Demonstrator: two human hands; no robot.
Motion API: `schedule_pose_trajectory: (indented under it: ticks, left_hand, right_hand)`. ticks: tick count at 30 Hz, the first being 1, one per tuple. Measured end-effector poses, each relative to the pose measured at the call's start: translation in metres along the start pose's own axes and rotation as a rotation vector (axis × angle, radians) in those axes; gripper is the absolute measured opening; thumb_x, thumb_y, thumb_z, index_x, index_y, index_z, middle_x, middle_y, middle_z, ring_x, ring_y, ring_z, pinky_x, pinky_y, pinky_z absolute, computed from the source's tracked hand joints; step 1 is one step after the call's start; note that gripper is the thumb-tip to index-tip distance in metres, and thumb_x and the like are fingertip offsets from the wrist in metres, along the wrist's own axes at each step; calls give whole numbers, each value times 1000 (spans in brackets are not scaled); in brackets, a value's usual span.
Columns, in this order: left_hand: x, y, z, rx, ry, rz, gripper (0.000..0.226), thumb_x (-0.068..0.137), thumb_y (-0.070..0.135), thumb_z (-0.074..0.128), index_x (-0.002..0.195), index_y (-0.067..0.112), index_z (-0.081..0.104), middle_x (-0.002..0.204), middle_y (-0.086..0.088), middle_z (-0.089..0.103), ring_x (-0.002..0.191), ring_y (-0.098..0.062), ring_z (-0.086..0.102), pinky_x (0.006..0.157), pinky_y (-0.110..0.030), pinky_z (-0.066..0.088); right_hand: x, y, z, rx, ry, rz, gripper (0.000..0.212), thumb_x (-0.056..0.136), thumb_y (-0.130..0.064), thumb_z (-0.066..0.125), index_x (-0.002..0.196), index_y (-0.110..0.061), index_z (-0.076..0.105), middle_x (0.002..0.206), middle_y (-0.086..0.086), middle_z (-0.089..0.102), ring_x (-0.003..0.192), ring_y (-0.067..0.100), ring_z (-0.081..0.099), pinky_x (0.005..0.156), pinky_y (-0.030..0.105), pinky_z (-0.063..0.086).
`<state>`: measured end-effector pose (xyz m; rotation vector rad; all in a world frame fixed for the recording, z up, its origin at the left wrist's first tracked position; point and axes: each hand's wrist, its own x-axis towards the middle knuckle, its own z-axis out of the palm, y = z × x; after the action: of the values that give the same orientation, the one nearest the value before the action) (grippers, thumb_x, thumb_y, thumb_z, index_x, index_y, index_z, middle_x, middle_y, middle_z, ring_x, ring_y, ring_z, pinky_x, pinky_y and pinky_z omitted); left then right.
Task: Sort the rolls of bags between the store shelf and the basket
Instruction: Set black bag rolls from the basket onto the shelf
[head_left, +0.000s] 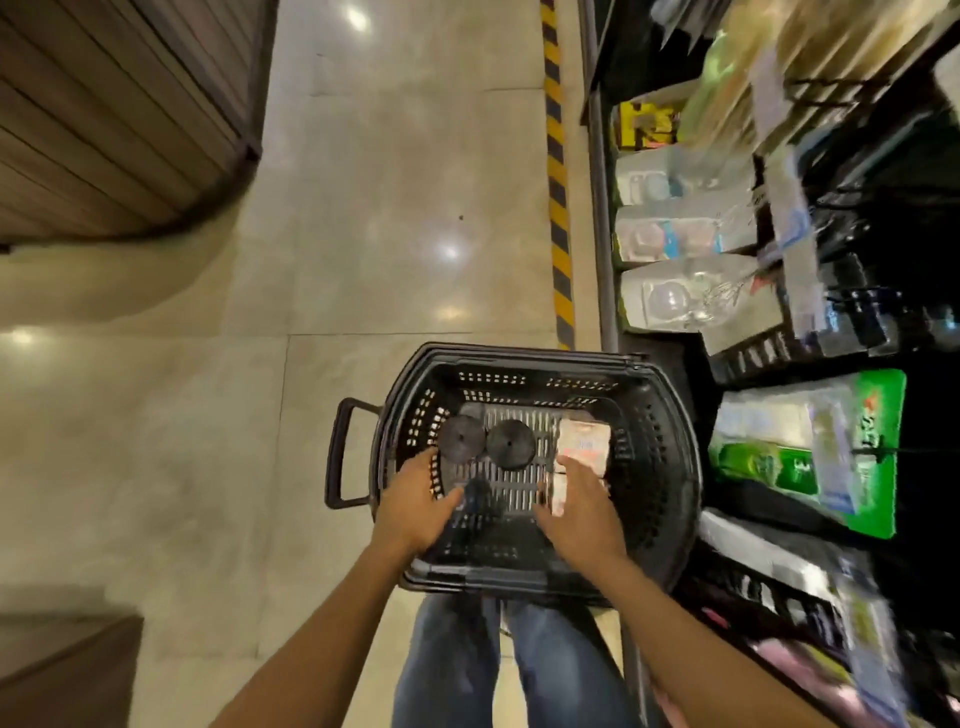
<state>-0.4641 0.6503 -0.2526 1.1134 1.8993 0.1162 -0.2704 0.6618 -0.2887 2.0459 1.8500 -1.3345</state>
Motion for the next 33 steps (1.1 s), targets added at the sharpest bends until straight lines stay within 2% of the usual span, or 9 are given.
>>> schedule_pose_trajectory:
  ticks: [6,10,11,14,18,25,27,31,33]
  left_hand:
    - [108,-75,96,-140,41,-172,53,86,15,66,134,5,45,131,-12,54,123,-28,49,98,-24,34]
    - [174,-129,171,-265,106,-275,54,84,11,68,132,1,46,128,-12,55,122,-26,48,90,-12,29]
    - [189,-142,189,-289,127,-294,56,84,13,69,133,1,45,129,-12,53,124,-26,47,95,-12,27]
    - [231,-175,237,-379,193,-350,76,79,21,73,142,4,35,142,-13,44,132,-26,41,111,-29,29]
    - [272,-204,283,-536,285,-395,107,69,23,83,149,2,14,153,-13,25,142,-23,25,114,-19,16]
    - [301,-223,330,-461,518,-364,116,60,28,88,148,2,16,152,-12,27,141,-21,23,94,10,0]
    - [307,-222,335,-497,536,-379,118,58,28,88,148,4,15,151,-10,28,139,-18,26,93,10,4]
    - [316,-222,334,-556,560,-375,116,56,22,89,146,8,17,145,-6,35,119,-1,31,87,12,13]
    - [318,-224,334,-543,581,-352,116,55,23,90,145,7,19,143,-7,37,118,-1,31,88,12,14]
  right_hand:
    - [98,61,96,131,33,65,77,82,-26,71,146,-15,29,147,4,38,134,21,38,107,29,32]
    - [152,104,167,185,86,101,83,82,-25,72,148,-13,23,151,6,32,137,21,31,104,14,19]
    - [165,113,186,211,102,119,85,81,-26,73,148,-12,22,151,7,32,138,21,31,102,13,18]
    - [200,139,235,305,138,188,101,73,-27,80,149,-6,17,150,13,28,138,24,29,101,12,17]
    - [237,165,285,443,218,276,119,65,-24,86,150,-5,5,155,13,20,142,21,22,114,19,14]
    - [283,184,314,554,419,231,122,59,-21,90,150,-12,9,150,10,32,133,8,32,100,1,22]
    - [289,184,314,529,444,180,120,58,-26,90,149,-13,14,147,10,37,127,3,35,93,-7,22]
    - [292,187,318,525,484,120,115,58,-26,91,147,-13,20,141,6,45,119,1,41,92,-6,28]
    - [293,188,319,532,505,110,111,58,-24,91,145,-11,24,130,-3,47,115,0,44,90,-5,30]
